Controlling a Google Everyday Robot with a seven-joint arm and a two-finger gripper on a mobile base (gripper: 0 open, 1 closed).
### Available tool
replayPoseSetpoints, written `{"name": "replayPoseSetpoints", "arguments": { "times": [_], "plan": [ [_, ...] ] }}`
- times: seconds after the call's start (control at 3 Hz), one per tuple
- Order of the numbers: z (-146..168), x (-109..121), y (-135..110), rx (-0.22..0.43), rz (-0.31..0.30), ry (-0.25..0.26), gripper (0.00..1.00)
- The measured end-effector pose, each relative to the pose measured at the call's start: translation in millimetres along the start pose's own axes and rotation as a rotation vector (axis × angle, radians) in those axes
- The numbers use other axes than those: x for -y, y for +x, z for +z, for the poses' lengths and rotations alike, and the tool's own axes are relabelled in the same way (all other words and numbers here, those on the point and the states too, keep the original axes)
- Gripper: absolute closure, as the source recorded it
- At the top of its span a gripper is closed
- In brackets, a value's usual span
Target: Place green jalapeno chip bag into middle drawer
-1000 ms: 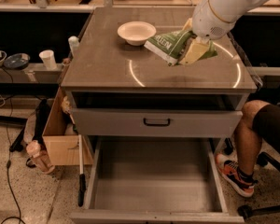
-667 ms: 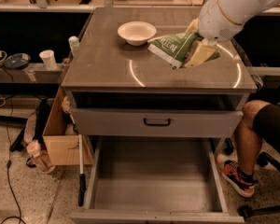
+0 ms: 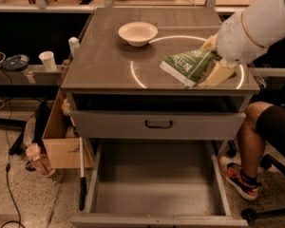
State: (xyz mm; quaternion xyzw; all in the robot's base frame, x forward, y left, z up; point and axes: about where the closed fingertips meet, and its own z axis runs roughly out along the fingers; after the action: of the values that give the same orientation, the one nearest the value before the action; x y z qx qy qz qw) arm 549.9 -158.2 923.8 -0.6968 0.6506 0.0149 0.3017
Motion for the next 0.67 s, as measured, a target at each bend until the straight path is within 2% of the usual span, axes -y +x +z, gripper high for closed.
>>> {"name": "replayPoseSetpoints", "arguments": {
  "times": [0.67],
  "plan": [
    [5.7,-55.4,8.8,-0.076,0.07,0.014,1.0]
  ]
}}
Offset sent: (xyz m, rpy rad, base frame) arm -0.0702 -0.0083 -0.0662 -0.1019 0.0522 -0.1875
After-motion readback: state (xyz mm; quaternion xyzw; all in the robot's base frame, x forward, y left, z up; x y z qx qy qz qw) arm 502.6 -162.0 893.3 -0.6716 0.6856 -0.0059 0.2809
